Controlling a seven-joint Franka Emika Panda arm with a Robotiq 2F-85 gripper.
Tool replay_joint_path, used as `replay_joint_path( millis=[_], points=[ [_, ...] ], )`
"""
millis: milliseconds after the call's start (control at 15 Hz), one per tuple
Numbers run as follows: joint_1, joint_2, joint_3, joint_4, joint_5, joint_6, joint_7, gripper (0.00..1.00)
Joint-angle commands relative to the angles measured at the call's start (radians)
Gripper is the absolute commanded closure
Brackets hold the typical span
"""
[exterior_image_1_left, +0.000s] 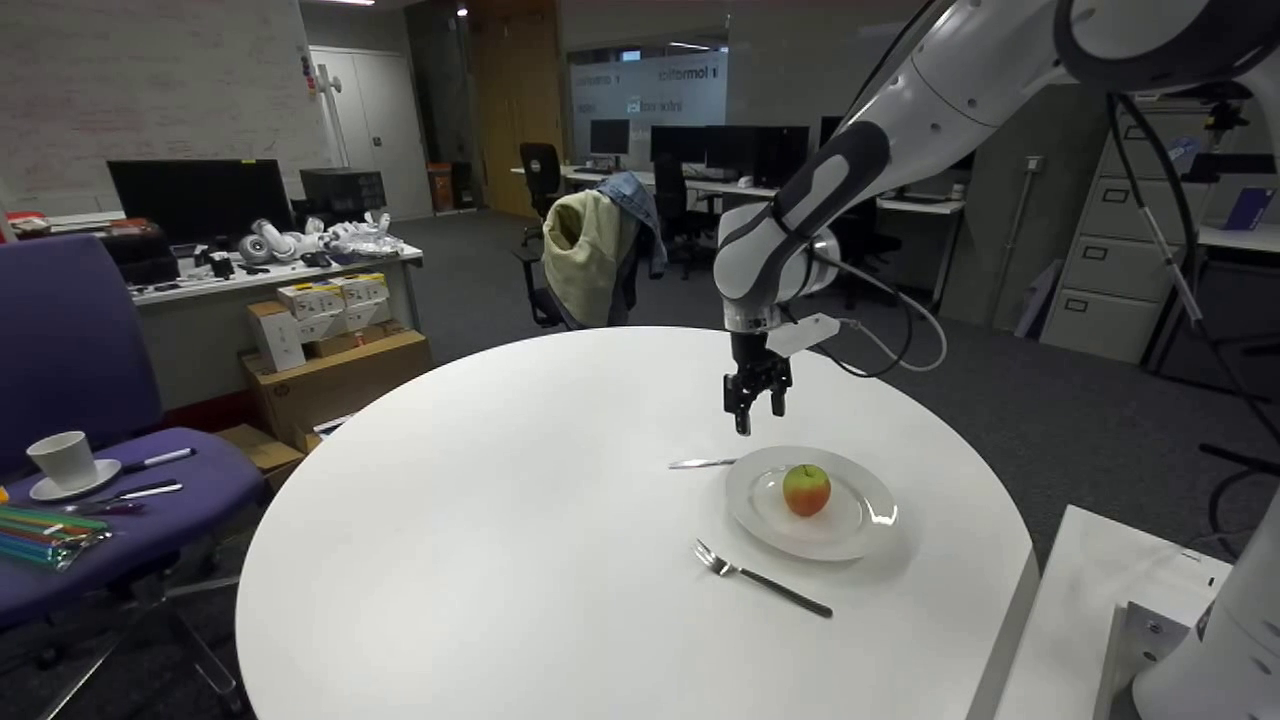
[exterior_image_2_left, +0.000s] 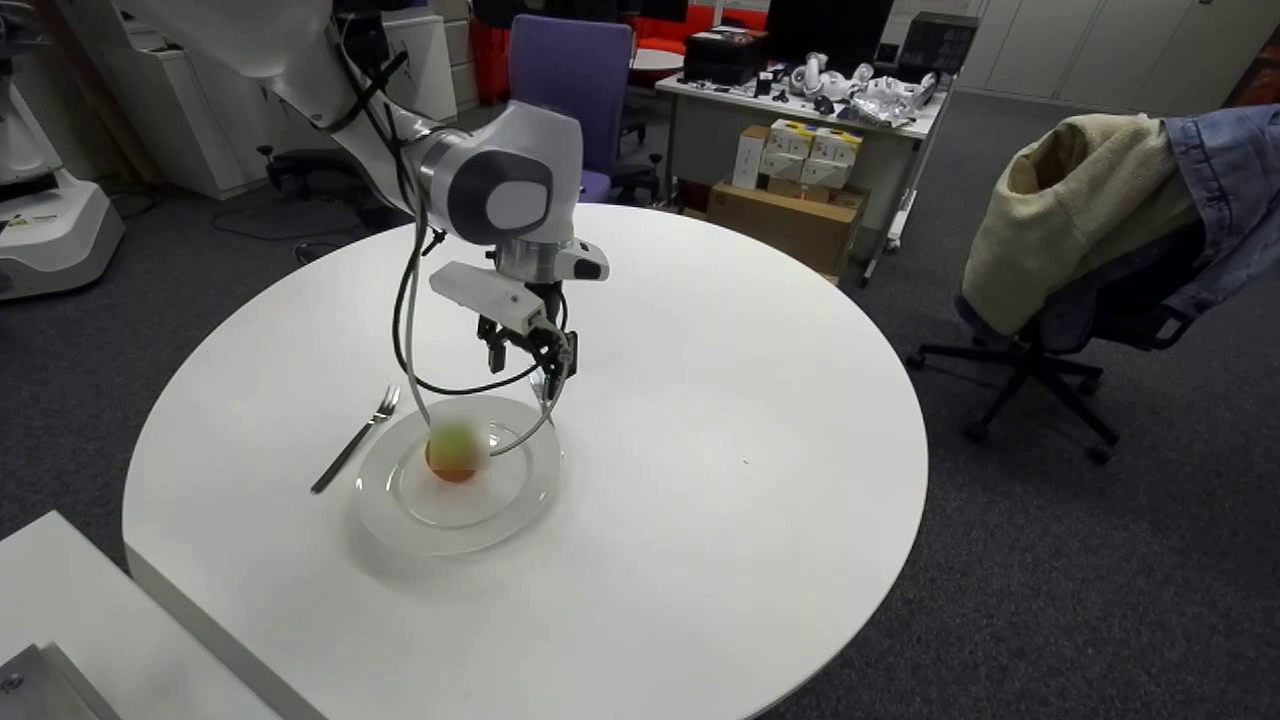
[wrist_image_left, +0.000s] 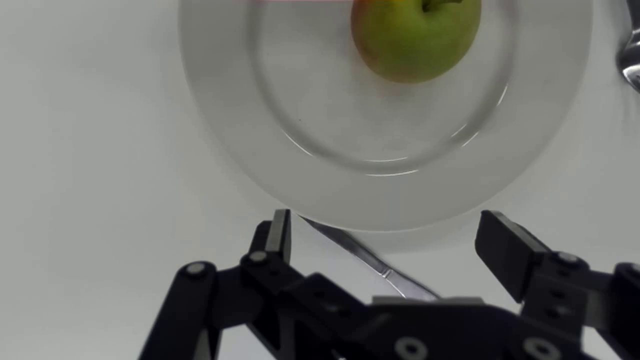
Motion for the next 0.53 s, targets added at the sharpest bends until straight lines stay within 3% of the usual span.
replay_joint_path(
  millis=[0, 67, 133, 467],
  points=[
    [0.028, -0.016, -0.027, 0.001, -0.103, 0.014, 0.016, 0.0],
    [0.038, -0.017, -0.037, 0.004, -0.112, 0.026, 0.075, 0.0],
    [0.013, -0.001, -0.013, 0.004, -0.075, 0.003, 0.024, 0.0],
    [0.027, -0.001, -0.022, 0.007, -0.093, 0.014, 0.059, 0.0]
  ],
)
